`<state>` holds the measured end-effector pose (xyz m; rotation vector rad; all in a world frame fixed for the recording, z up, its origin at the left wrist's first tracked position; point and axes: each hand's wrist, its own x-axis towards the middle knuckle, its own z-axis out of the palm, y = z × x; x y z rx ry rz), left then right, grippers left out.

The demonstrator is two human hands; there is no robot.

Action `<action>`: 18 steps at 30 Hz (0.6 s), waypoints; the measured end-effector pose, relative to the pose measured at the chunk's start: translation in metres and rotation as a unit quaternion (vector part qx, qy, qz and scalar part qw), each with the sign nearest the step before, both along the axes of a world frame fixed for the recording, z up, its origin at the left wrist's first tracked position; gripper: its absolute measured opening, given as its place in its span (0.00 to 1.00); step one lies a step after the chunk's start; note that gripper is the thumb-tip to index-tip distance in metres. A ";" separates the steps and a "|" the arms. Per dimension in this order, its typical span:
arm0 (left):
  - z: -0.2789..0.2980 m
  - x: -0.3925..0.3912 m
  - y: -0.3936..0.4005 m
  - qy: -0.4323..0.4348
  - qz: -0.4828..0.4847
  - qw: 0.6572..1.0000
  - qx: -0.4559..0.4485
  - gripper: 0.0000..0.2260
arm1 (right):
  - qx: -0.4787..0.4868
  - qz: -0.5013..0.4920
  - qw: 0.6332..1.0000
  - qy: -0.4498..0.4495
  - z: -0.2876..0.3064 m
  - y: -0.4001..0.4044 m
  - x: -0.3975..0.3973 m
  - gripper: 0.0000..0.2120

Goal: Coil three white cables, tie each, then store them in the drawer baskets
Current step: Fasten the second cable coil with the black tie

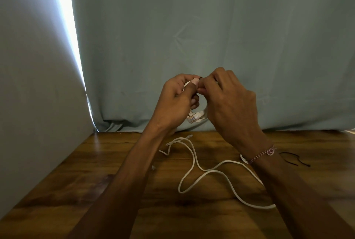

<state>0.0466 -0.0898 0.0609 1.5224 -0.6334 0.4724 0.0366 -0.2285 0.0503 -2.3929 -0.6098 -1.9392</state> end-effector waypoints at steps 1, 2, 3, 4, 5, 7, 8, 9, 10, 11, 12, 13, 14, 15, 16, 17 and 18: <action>0.000 -0.001 -0.001 0.006 -0.008 1.000 -0.008 0.12 | 0.002 0.001 1.000 -0.004 0.000 0.000 0.000 0.05; 0.001 -0.001 -0.001 0.011 -0.015 1.000 -0.014 0.12 | 0.005 0.001 1.000 -0.008 0.000 0.000 0.000 0.05; 0.001 -0.001 -0.001 0.016 -0.019 1.000 -0.017 0.12 | 0.008 0.000 1.000 -0.012 -0.001 0.000 0.001 0.05; 0.001 -0.001 -0.001 0.020 -0.020 0.999 -0.017 0.12 | 0.011 0.000 1.000 -0.011 -0.002 0.000 0.002 0.06; 0.002 -0.001 -0.001 0.025 -0.022 0.999 -0.016 0.12 | 0.013 0.003 1.000 -0.009 -0.003 -0.001 0.002 0.07; 0.003 -0.001 0.002 0.032 -0.020 0.999 -0.011 0.11 | 0.018 0.020 1.000 0.001 -0.003 -0.001 0.004 0.07; 0.003 0.000 0.003 0.031 -0.014 0.999 -0.003 0.12 | 0.020 0.036 0.999 0.007 -0.003 -0.003 0.004 0.07; 0.003 0.000 0.005 0.027 -0.008 1.000 0.006 0.11 | 0.020 0.053 0.998 0.014 -0.002 -0.004 0.005 0.07; 0.003 0.000 0.006 0.021 -0.003 1.000 0.015 0.11 | 0.021 0.069 0.997 0.023 0.000 -0.006 0.004 0.07; 0.003 0.000 0.006 0.015 -0.001 1.000 0.024 0.11 | 0.027 0.087 0.995 0.033 0.002 -0.008 0.003 0.06; 0.003 -0.001 0.007 0.011 -0.001 0.999 0.031 0.11 | 0.042 0.109 0.992 0.045 0.004 -0.010 0.002 0.06; 0.003 -0.001 0.007 0.011 -0.003 0.999 0.035 0.11 | 0.065 0.133 0.987 0.058 0.005 -0.011 0.001 0.06; 0.003 -0.002 0.007 0.013 -0.007 0.999 0.039 0.11 | 0.092 0.154 0.981 0.067 0.006 -0.011 0.000 0.07; 0.003 -0.002 0.007 0.015 -0.008 0.999 0.043 0.11 | 0.120 0.170 0.975 0.073 0.008 -0.012 -0.001 0.08; 0.004 -0.003 0.007 0.017 -0.009 0.999 0.047 0.11 | 0.146 0.184 0.969 0.079 0.009 -0.012 -0.001 0.09; 0.004 -0.004 0.007 0.017 -0.010 0.999 0.051 0.11 | 0.170 0.198 0.961 0.089 0.010 -0.012 -0.002 0.11; 0.005 -0.005 0.007 0.017 -0.008 0.998 0.053 0.11 | 0.191 0.209 0.954 0.104 0.010 -0.013 -0.002 0.13</action>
